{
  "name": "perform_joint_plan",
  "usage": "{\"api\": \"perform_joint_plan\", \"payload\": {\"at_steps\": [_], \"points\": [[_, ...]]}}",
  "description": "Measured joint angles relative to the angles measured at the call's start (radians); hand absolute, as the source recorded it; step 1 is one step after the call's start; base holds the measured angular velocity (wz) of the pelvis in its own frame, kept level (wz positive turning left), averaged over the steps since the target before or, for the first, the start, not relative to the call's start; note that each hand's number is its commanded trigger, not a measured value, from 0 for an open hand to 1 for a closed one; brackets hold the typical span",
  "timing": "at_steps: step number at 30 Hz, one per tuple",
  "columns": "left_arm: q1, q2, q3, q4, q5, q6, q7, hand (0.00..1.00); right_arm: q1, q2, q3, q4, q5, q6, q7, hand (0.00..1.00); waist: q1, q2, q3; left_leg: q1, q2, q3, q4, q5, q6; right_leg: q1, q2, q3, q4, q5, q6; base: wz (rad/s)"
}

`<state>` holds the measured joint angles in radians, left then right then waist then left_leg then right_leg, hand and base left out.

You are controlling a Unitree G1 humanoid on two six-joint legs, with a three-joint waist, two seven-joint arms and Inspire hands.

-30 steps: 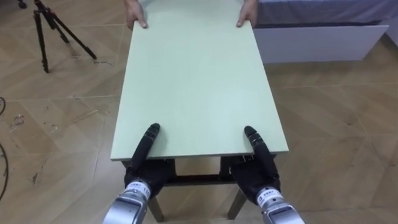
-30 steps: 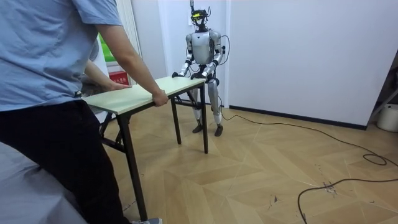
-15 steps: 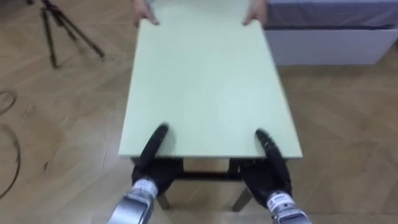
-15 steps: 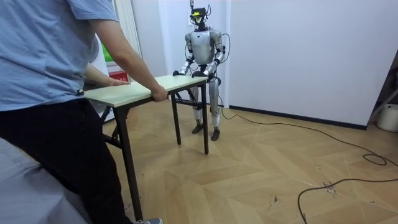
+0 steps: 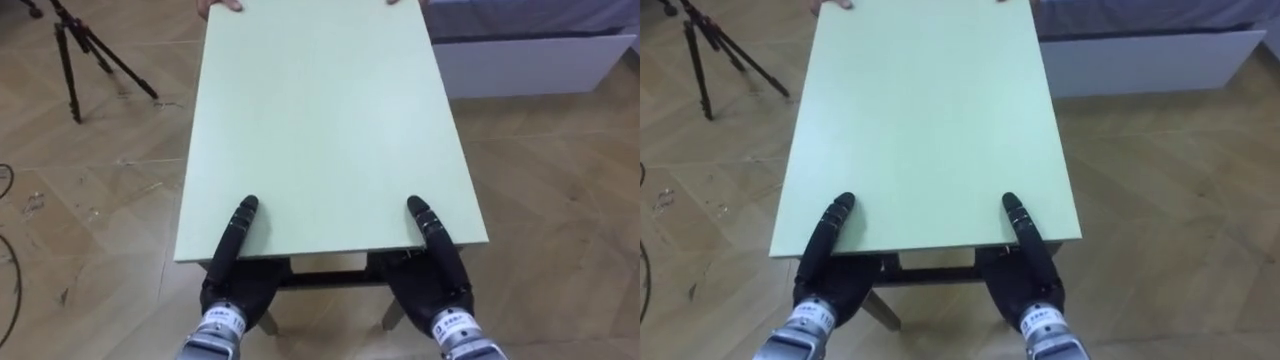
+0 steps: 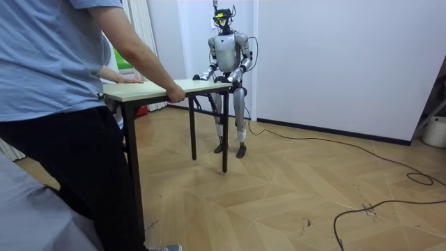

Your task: Move table with human

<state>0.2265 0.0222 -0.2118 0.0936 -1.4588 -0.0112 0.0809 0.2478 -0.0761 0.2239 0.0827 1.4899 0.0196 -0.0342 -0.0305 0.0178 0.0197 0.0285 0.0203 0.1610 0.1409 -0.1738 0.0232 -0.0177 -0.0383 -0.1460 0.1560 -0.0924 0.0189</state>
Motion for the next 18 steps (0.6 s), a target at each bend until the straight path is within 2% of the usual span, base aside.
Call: {"api": "perform_joint_plan", "payload": {"at_steps": [8,18], "points": [[0.034,0.013,-0.016,-0.023,0.003,-0.020,-0.003,1.00,0.017,-0.009,0.013,-0.013,-0.003,0.000,0.000,1.00,0.003,-0.001,-0.0006,-0.002,0.000,-0.001,0.006,-0.002,-0.003,0.001,0.000,-0.009,0.000,-0.014,-0.007,0.00],[0.061,0.023,-0.016,-0.035,0.000,-0.023,-0.017,1.00,0.033,-0.010,0.033,-0.024,0.001,-0.010,0.002,1.00,0.013,0.002,-0.0023,-0.002,0.004,-0.004,0.012,-0.004,-0.005,0.004,0.001,-0.020,0.002,-0.015,-0.008,0.00]]}}
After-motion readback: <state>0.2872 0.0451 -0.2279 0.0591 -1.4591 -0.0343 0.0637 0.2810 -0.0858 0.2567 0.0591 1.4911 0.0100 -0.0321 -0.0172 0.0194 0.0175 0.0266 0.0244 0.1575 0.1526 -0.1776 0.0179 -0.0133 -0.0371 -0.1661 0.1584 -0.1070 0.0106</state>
